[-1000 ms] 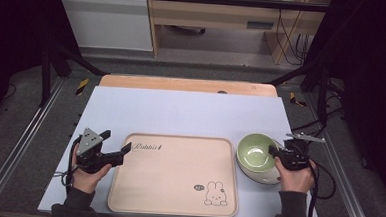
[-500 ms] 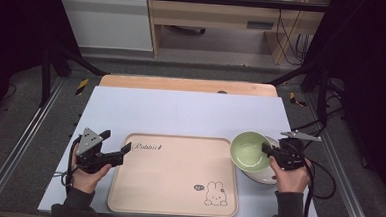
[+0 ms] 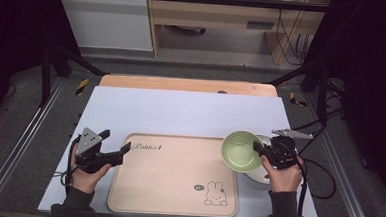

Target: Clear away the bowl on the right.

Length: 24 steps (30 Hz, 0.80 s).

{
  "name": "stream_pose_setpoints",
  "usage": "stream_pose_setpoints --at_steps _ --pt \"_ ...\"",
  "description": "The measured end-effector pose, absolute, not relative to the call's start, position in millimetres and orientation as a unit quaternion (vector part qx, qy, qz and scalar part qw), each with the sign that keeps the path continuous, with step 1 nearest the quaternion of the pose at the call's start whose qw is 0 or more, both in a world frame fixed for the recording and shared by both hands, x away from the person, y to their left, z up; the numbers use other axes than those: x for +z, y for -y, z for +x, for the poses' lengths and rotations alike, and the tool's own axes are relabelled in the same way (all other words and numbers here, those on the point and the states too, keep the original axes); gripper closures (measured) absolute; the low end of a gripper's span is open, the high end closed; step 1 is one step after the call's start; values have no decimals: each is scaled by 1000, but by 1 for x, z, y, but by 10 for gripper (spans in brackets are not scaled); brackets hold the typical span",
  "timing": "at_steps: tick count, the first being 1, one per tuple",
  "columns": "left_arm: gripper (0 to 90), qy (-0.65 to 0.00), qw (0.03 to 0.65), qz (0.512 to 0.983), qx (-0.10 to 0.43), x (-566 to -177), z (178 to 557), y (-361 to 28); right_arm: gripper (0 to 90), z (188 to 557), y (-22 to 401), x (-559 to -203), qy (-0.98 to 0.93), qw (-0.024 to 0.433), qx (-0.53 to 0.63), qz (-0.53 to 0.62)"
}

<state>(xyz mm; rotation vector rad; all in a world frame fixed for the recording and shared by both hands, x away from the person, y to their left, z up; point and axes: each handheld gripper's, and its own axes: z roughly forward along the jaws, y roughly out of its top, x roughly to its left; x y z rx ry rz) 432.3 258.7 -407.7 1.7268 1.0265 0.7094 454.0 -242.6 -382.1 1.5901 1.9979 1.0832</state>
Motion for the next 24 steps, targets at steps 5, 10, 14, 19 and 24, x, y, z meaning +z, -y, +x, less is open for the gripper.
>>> stream_pose_setpoints --at_steps 5,10,14,19,24 --pt "149 -421 484 710 291 -408 432 -259 829 456 234 -377 -714 182 386 554" --pt "149 -421 485 709 291 -407 432 -258 829 460 220 -373 -722 180 388 544" --pt "149 -421 485 709 290 -406 431 -259 829 464 208 -367 -727 184 393 532" --pt "149 -420 488 707 291 -405 431 -259 829 467 194 -359 -731 181 402 520" --pt "149 -420 489 707 291 -405 431 -259 829 472 181 -356 -736 177 409 509"
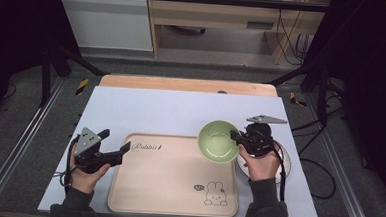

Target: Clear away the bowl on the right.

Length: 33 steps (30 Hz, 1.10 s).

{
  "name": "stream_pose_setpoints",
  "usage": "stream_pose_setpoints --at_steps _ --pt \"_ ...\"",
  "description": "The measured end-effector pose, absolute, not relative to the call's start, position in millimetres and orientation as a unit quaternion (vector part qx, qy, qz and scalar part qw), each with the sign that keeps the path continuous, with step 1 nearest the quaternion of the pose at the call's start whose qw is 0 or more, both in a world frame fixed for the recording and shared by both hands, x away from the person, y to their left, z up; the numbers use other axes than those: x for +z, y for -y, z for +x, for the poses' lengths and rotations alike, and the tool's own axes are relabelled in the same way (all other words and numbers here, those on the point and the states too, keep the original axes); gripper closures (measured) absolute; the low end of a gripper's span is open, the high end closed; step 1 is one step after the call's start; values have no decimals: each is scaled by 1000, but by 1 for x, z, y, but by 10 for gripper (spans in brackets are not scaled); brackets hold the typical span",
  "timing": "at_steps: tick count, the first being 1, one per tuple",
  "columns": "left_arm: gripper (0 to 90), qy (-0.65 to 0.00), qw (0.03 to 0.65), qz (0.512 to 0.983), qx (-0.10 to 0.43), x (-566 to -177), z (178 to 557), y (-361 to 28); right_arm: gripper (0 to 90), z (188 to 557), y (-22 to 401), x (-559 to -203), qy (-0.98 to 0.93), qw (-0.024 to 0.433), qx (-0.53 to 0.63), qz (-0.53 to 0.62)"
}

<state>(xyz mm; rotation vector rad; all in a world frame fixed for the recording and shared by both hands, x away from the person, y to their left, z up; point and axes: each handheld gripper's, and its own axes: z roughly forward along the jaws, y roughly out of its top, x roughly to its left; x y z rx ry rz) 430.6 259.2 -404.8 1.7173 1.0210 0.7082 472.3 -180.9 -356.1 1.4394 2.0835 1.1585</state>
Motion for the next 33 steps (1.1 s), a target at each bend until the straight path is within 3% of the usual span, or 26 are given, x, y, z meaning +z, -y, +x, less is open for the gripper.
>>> stream_pose_setpoints --at_steps 33 --pt "149 -420 493 704 293 -402 430 -261 828 496 120 -372 -762 144 410 479"
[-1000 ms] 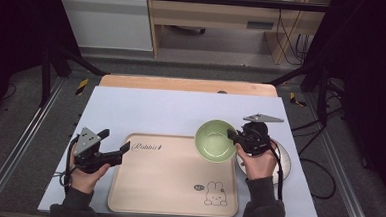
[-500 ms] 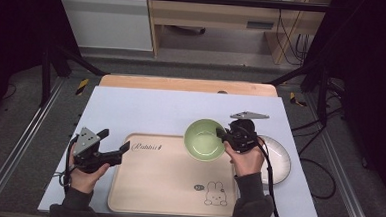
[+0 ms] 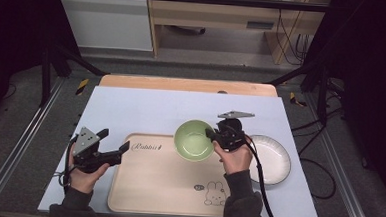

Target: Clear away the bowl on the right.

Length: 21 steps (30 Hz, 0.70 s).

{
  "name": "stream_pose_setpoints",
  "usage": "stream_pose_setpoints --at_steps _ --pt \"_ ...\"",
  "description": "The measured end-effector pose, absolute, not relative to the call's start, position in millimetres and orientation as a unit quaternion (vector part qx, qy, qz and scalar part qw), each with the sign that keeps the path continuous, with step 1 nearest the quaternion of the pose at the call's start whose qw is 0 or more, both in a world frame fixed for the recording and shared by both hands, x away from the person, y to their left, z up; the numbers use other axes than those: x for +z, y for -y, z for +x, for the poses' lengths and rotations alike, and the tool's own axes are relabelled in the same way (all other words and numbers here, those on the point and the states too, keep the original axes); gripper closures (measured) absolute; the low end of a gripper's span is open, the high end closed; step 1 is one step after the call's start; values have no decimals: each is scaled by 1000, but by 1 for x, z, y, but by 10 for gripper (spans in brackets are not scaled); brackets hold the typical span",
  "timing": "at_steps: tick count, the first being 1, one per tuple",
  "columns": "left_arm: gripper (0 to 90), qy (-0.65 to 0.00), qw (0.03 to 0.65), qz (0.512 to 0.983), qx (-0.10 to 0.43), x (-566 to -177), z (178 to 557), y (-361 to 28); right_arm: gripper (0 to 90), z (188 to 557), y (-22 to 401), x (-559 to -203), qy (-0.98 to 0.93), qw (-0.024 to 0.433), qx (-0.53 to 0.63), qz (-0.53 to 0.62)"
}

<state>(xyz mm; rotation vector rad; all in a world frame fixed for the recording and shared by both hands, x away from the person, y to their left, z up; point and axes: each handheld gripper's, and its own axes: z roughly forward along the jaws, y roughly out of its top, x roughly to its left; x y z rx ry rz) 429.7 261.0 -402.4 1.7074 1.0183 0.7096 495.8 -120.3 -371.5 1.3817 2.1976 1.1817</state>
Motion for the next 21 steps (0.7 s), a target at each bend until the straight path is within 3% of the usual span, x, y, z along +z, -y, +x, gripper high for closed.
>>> stream_pose_setpoints --at_steps 21 --pt "148 -420 496 701 293 -401 429 -262 829 509 99 -386 -771 124 404 477"
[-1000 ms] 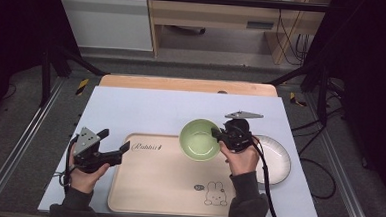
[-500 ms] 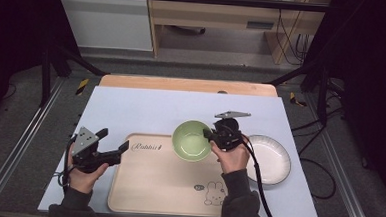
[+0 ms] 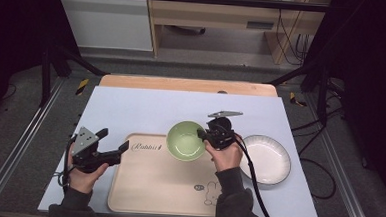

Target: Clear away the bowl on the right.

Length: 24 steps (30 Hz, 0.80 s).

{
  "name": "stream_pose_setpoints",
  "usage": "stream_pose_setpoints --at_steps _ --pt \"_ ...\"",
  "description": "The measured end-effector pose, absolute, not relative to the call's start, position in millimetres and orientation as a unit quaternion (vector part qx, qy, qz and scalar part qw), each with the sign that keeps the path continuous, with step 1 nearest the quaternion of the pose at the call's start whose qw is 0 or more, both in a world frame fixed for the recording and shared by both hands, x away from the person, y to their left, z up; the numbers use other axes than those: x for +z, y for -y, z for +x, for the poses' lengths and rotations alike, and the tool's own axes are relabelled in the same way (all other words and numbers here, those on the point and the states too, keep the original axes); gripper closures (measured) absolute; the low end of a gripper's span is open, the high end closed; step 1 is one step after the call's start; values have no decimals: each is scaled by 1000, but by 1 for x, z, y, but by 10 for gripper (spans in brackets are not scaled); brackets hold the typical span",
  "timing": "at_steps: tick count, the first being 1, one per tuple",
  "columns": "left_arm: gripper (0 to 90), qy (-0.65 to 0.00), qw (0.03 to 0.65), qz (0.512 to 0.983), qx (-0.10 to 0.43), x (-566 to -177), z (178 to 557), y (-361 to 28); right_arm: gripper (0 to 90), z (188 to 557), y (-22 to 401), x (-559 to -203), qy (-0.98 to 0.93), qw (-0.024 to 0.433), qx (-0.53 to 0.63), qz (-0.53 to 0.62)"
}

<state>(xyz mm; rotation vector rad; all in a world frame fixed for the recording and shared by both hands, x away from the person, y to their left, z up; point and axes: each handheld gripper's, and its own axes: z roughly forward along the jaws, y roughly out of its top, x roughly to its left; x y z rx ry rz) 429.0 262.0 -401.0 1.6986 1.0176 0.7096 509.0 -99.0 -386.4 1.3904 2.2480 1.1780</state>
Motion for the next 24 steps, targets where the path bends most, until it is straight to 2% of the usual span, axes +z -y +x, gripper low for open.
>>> stream_pose_setpoints --at_steps 24 --pt "149 -420 496 701 293 -401 429 -262 828 522 79 -410 -778 104 384 486"
